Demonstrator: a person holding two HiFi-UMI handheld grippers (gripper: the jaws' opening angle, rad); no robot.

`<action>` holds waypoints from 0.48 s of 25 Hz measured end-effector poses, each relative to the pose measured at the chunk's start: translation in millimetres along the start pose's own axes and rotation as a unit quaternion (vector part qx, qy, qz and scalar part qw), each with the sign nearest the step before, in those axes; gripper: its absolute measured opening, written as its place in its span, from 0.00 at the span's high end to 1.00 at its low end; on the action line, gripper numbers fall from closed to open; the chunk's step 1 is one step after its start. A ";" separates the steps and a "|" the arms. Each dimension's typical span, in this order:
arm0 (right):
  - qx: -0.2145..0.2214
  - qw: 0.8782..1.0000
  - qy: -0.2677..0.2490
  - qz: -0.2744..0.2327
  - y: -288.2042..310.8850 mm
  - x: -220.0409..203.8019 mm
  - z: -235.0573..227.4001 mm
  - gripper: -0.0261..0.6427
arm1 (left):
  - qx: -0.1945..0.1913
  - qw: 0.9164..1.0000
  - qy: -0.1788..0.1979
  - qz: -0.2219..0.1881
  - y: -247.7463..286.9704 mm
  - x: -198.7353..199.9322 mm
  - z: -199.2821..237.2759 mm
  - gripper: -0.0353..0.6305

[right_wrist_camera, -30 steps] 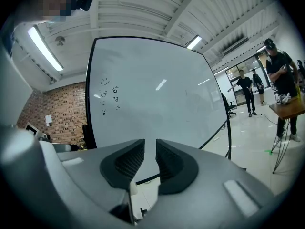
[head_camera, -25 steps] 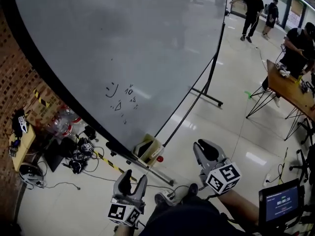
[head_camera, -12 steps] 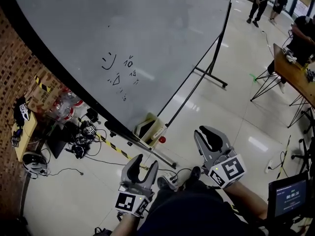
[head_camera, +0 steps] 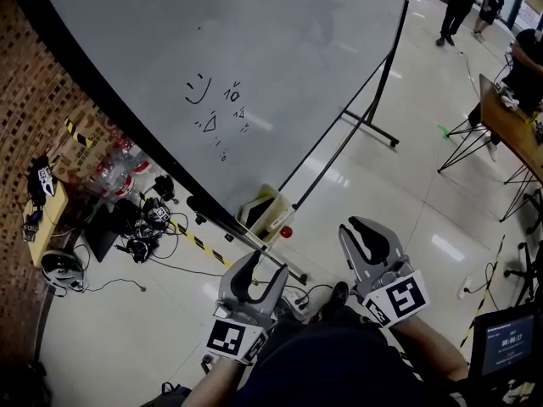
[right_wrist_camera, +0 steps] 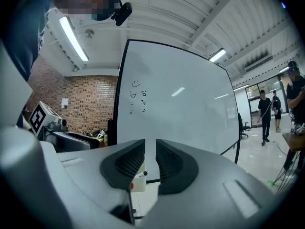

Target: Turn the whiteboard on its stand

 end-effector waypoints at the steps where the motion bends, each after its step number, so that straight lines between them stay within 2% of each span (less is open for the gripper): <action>1: 0.000 1.000 0.000 0.000 0.0 0.0 0.1 0.85 | -0.001 1.000 0.000 -0.002 1.1 1.4 -0.7 0.62; 12: 0.005 1.000 -0.003 0.003 5.6 -1.1 1.7 0.85 | -0.001 1.000 0.003 -0.006 9.3 7.0 -0.3 0.62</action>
Point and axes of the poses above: the fingertips, and each gripper's own axes: y forward along the fingers, z to its left, x out of its top, the point moved 10 cm from there along -y, backward along the fingers, and after that the axes turned 10 degrees about x, right-handed, at the moved point
